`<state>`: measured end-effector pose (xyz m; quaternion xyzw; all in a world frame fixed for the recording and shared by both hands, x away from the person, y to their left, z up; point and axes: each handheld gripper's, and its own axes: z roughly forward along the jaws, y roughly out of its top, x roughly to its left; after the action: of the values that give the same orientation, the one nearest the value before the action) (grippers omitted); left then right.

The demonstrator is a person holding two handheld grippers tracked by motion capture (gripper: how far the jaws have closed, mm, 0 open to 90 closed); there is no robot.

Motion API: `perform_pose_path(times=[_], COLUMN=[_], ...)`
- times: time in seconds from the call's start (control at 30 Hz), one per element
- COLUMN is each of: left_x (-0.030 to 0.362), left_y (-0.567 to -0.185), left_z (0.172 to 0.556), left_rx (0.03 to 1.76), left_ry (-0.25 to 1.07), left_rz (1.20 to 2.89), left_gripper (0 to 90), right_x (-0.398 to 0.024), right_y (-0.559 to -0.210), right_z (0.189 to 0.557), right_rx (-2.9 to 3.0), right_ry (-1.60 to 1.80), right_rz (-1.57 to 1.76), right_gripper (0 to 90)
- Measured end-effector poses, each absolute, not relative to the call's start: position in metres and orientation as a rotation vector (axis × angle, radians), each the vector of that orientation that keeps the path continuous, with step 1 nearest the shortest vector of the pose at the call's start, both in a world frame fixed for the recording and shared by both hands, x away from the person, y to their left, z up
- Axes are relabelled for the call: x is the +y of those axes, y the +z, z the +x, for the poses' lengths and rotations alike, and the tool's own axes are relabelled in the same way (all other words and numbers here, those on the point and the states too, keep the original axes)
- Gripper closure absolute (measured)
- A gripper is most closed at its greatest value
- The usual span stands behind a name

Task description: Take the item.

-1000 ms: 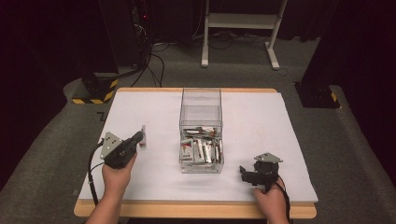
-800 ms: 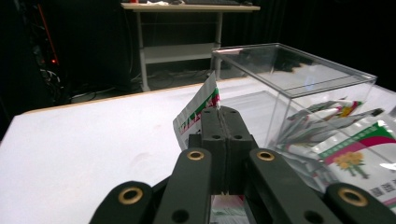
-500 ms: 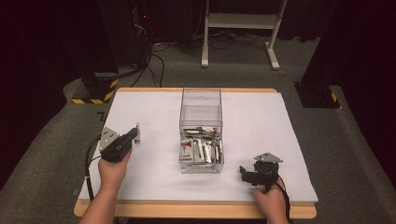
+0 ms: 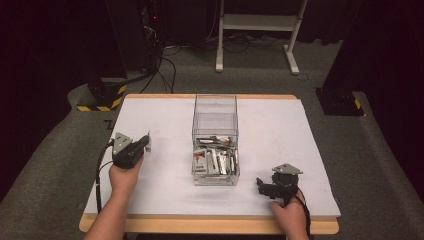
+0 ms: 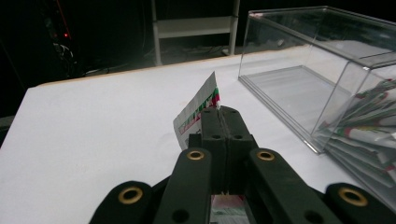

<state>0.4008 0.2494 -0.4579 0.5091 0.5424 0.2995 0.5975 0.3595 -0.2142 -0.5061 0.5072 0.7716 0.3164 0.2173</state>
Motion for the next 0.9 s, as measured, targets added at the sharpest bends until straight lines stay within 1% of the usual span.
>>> perform_pose_path(times=[0.37, 0.57, 0.6, 0.9], left_x=[0.249, 0.248, 0.249, 0.245], left_y=[-0.461, -0.464, -0.466, -0.473], left_z=[0.421, 0.429, 0.43, 0.435], left_rx=[1.279, 1.308, 1.31, 1.33], left_ry=[0.695, 0.674, 0.674, 0.66], left_rz=[1.216, 1.197, 1.222, 1.237], left_gripper=[89.4, 89.3, 89.3, 89.2], right_x=[-0.214, -0.214, -0.214, -0.214], right_y=[-0.506, -0.506, -0.506, -0.506], right_z=[0.36, 0.36, 0.36, 0.36], right_rx=[2.138, 2.138, 2.138, 2.137], right_ry=[0.876, 0.875, 0.876, 0.876], right_rz=[1.401, 1.4, 1.4, 1.399], right_gripper=[9.1, 9.1, 9.1, 9.1])
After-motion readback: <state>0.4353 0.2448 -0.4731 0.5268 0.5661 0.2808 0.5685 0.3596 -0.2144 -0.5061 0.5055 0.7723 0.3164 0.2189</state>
